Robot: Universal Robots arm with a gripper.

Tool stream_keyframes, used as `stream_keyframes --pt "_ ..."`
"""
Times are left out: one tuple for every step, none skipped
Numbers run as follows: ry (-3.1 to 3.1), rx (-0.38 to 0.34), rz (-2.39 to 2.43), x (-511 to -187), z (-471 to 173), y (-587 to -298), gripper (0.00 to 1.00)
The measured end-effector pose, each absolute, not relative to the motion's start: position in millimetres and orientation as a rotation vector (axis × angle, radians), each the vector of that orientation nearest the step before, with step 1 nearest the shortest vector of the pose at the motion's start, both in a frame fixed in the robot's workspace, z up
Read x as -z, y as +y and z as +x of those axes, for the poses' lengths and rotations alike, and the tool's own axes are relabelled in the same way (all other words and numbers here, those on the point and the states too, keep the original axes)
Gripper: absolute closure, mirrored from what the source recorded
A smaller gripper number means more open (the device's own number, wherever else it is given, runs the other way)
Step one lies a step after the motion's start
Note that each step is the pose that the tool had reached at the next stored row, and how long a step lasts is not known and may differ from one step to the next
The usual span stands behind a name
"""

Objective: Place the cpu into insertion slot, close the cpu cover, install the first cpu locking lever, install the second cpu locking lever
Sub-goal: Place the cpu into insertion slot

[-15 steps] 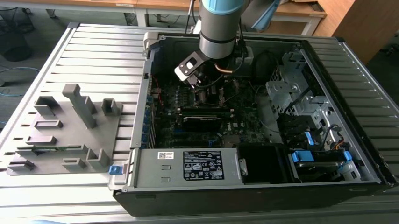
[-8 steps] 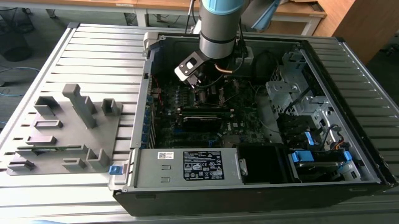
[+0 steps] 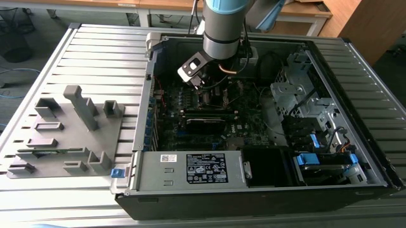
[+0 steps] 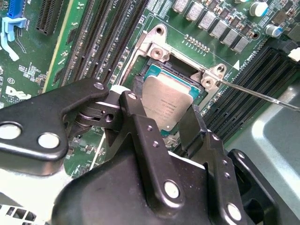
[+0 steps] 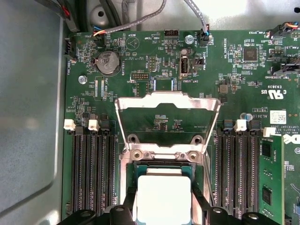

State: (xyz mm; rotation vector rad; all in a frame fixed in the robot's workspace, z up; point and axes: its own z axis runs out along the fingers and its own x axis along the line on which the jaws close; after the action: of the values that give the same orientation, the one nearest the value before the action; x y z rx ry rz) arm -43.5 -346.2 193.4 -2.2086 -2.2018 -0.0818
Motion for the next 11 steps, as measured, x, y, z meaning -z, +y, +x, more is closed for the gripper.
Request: stream_keyframes --pt "-2.202 0.082 -2.209 -193.4 -43.4 -346.2 0.46" --pt "-2.202 0.082 -2.209 -193.5 -43.4 -346.2 0.46" --pt "-2.202 0.082 -2.209 -193.6 -43.4 -346.2 0.46" --pt "-2.202 0.082 -2.209 -193.6 -43.4 -346.2 0.46" --pt "-2.202 0.082 -2.209 -193.6 -43.4 -346.2 0.46" --pt "-2.202 0.082 -2.209 -193.6 -43.4 -346.2 0.46" --pt "-2.202 0.081 -2.209 -193.7 -43.4 -346.1 0.46" --pt "-2.202 0.081 -2.209 -193.7 -43.5 -346.0 0.46" --pt "-2.202 0.081 -2.209 -193.7 -43.5 -345.6 0.46" --pt "-2.202 0.081 -2.209 -193.7 -43.5 -345.4 0.46" --pt "-2.202 0.082 -2.209 -193.7 -43.5 -345.4 0.46"
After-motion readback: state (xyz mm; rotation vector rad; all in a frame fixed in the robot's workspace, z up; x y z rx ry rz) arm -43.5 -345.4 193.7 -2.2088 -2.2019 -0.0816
